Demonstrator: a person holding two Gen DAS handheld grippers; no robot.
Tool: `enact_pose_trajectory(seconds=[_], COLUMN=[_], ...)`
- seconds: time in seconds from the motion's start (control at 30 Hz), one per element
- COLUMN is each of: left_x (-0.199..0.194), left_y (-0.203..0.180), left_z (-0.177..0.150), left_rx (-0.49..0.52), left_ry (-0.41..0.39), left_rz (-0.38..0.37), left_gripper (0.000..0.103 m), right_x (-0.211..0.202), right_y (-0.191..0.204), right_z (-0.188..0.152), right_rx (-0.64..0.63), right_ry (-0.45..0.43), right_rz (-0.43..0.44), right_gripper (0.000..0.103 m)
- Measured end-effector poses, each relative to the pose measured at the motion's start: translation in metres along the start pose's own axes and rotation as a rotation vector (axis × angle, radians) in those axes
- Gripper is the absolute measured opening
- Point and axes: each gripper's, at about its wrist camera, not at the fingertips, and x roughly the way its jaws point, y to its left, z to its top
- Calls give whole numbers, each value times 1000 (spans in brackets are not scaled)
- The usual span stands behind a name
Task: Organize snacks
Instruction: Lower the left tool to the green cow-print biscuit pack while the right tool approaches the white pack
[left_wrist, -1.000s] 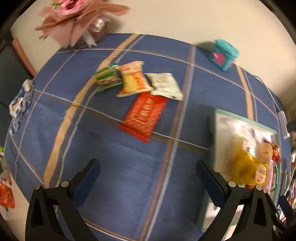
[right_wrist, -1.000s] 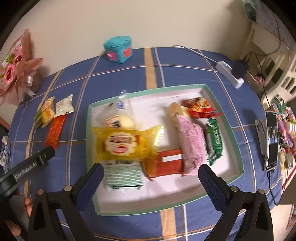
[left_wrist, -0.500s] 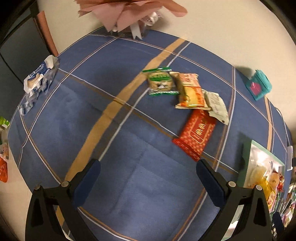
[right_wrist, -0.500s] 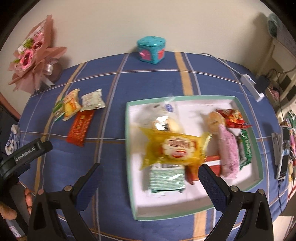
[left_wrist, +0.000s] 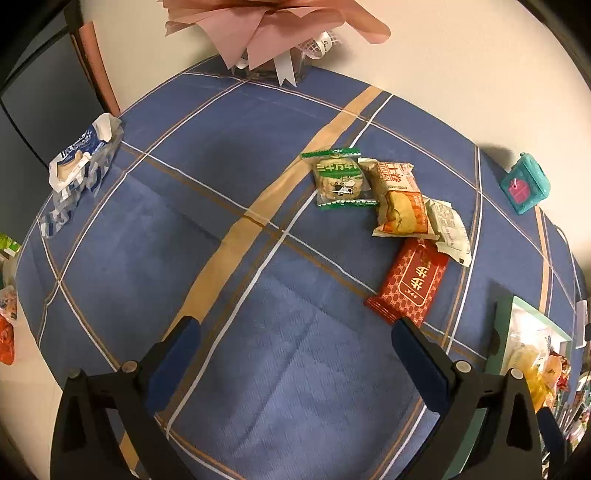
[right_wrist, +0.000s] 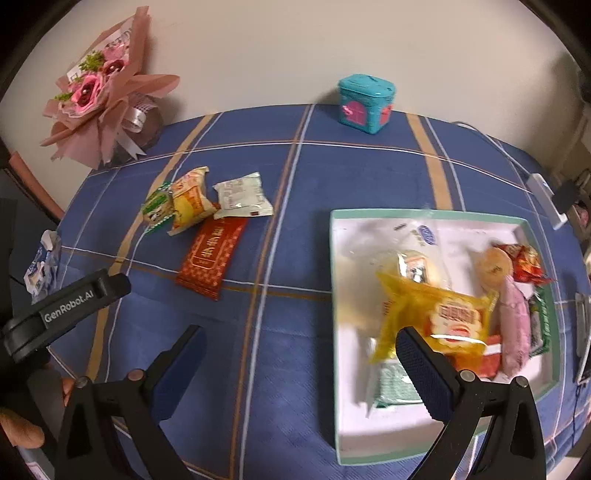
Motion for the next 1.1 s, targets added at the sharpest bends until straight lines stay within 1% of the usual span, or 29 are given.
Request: enact_pose_trajectory(seconds=[0.2,0.4,0.7,0.87,1.1], left_x=[7,14,20,27,31], left_y=[-1,-3,-2,5,12], left_z=[6,17,40,51,71], left_rx=[17,30,45,14,-14], left_ry=[-1,-5,-31,-29,-45], left_rz=[1,-2,4,-11,-46], left_gripper=[103,103,103,103,103], right_x=[4,14,44,58,71], right_y=[10,21,27,31,33], right_z=[10,23,35,47,66], right_rx=[-27,-52,-32,-20,4], right_ry=[-23,-32,9,16,-6], right_rz=[29,31,27,40,50], right_gripper=[103,103,103,103,103])
